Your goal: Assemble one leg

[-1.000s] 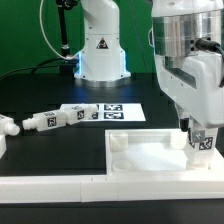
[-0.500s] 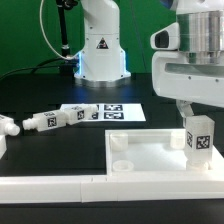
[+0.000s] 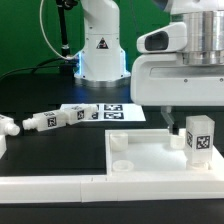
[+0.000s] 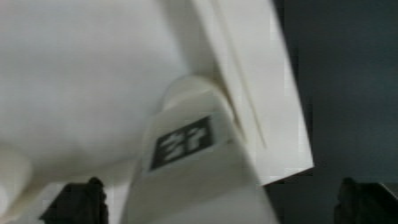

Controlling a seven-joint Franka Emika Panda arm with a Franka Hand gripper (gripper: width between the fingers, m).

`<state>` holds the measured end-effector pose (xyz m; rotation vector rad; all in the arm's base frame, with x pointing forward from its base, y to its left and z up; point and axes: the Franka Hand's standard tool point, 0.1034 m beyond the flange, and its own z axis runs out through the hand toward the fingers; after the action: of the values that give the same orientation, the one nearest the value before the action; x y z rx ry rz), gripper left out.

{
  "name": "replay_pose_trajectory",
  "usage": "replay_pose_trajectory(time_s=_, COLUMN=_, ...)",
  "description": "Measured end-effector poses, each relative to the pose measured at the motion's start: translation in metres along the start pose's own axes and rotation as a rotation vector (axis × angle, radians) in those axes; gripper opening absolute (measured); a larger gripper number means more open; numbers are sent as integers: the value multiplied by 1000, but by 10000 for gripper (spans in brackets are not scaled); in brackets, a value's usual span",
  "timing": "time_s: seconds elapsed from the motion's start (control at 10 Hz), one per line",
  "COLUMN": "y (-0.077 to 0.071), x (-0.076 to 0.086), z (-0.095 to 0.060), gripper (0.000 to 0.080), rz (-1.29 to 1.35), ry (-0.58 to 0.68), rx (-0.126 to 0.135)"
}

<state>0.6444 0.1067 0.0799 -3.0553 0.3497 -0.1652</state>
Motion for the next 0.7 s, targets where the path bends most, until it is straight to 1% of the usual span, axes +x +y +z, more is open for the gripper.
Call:
replay_pose_trajectory(time_s=0.1, y=4, x=2, z=0, gripper=649, rz=-108, ry=2, rx=-9)
replay_pose_trajectory(time_s=0.2, y=4, x=2, z=0, gripper=649, rz=-98, ry=2, rx=-9)
replay_pose_trajectory(time_s=0.3, y=4, x=2, z=0, gripper=537, rz=-73, ry=2, rx=-9)
replay_pose_trajectory(time_s=0.4, y=4, x=1, z=0, gripper=388, rz=-43, ry=2, rx=-8)
replay_pose_trajectory(time_s=0.5, y=3, x=1, z=0, gripper=388, rz=22, ry=2, rx=-7)
replay_pose_trajectory(time_s=0.6, y=3, x=1, z=0, gripper=288, rz=97, ry=2, rx=-7)
replay_pose_trajectory(time_s=0.7, y=3, x=1, z=0, gripper=288, rz=166, ry=1, rx=-5)
